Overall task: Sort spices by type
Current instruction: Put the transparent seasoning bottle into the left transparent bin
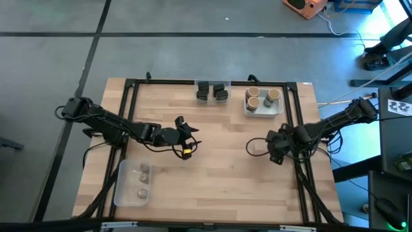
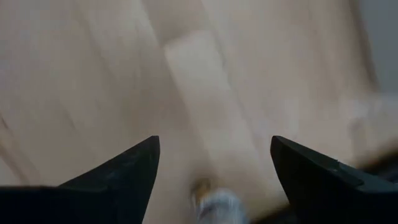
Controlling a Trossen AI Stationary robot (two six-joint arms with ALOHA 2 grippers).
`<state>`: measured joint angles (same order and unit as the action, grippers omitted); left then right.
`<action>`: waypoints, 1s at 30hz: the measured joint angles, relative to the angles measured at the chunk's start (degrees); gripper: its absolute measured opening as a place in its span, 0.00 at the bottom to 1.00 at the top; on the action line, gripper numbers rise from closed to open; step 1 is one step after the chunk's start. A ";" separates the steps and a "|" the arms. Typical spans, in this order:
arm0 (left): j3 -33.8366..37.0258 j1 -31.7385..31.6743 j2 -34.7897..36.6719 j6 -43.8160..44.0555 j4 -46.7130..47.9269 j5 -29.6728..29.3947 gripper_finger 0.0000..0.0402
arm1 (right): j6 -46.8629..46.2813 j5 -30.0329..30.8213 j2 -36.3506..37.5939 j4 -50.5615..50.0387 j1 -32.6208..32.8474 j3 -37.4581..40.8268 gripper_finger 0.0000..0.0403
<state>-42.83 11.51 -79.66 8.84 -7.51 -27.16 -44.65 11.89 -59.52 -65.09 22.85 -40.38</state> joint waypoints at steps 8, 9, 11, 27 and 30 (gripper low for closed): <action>0.00 0.00 0.00 -1.84 -0.97 -0.02 0.59 | -1.41 -7.32 -3.58 -2.00 -0.01 0.02 0.76; 0.00 0.00 0.00 -1.86 -1.06 -0.02 0.59 | -0.64 -7.75 -4.20 -2.04 -0.02 0.02 0.76; 0.00 0.00 0.00 -1.84 -0.92 -0.02 0.59 | 1.79 -9.20 -5.73 -2.23 -0.02 0.02 0.74; 0.20 0.00 0.00 -1.38 -0.39 -0.02 0.59 | 11.95 -12.42 -9.41 -13.84 -0.02 -4.96 0.48; 0.22 0.00 0.00 -1.38 -0.39 -0.02 0.59 | 11.96 -15.38 -10.88 -13.32 -0.02 -4.96 0.49</action>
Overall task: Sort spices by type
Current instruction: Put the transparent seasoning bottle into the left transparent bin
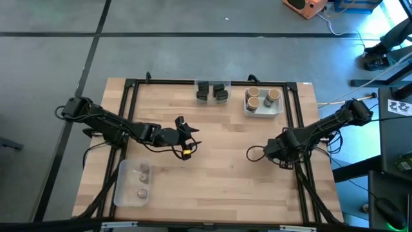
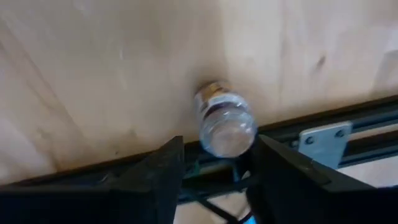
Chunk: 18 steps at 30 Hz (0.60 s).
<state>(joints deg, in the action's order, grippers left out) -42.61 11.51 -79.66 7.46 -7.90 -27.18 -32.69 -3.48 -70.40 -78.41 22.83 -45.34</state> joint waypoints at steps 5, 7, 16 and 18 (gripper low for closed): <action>0.02 0.02 0.00 0.00 0.07 0.00 0.59 | 0.20 -1.88 -3.84 0.89 0.00 0.01 0.57; 0.02 0.02 0.00 0.00 0.15 -0.01 0.59 | 0.20 -1.19 -5.81 0.98 0.00 0.02 0.61; 0.02 0.54 -0.63 0.02 1.11 0.00 0.59 | 3.56 -1.92 -17.45 0.65 0.00 0.07 0.66; 0.07 0.78 -1.50 0.04 1.34 -0.03 0.59 | 4.91 -1.51 -20.27 0.94 0.00 0.04 0.66</action>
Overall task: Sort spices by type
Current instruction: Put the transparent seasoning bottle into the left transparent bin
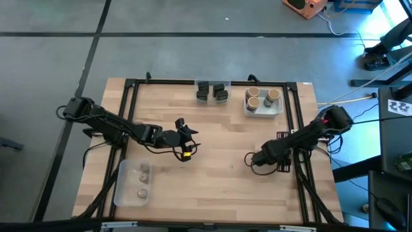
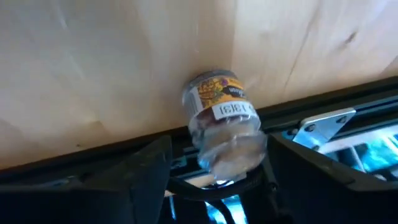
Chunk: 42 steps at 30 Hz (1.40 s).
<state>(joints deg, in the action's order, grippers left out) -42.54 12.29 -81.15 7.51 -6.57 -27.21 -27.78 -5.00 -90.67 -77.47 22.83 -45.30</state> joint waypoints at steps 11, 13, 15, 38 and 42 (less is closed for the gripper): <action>0.00 0.82 -4.99 0.89 -0.50 0.07 0.59 | 6.09 0.65 -8.62 -0.15 0.00 0.19 0.62; 0.00 0.96 -4.97 0.57 -0.85 0.07 0.59 | 6.79 0.88 -8.59 0.34 0.00 0.20 0.58; -0.01 1.03 -4.81 0.54 -0.77 0.15 0.59 | 7.13 1.15 -8.59 0.23 0.00 0.23 0.52; -0.02 1.23 -4.60 0.67 -3.69 0.18 0.59 | 8.89 9.37 -10.20 1.43 0.00 -18.27 0.45; -0.02 1.23 -4.62 1.07 -3.65 0.18 0.59 | 12.21 11.12 -15.27 -1.15 0.00 -27.21 0.45</action>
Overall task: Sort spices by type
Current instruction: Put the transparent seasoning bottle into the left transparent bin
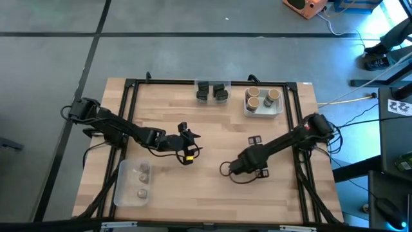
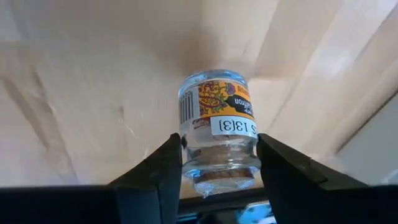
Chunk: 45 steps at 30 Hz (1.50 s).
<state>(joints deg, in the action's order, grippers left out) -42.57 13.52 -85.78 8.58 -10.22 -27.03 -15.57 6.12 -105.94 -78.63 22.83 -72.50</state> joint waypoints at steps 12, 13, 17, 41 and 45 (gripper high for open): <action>-0.02 1.13 0.02 0.38 0.59 0.00 0.59 | 4.49 -2.18 -19.22 -11.08 -4.77 -24.14 0.45; -0.02 1.18 0.02 0.39 0.77 0.02 0.59 | 4.50 -2.28 -20.09 -11.05 -5.23 -25.20 0.45; -0.04 1.16 0.02 0.42 0.63 0.00 0.59 | 4.48 -2.72 -22.11 -10.70 -6.15 -26.96 0.45; -0.04 1.18 0.02 0.39 0.28 0.00 0.59 | 1.76 -3.72 -16.47 -9.78 -4.85 -26.91 0.66; -0.04 1.08 0.02 1.34 -0.08 0.00 0.59 | -1.36 1.48 -10.55 -8.82 -1.57 -26.37 0.66</action>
<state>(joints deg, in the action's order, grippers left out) -42.61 14.59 -85.76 9.92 -10.30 -27.03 -16.93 7.60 -116.49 -87.45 21.26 -98.87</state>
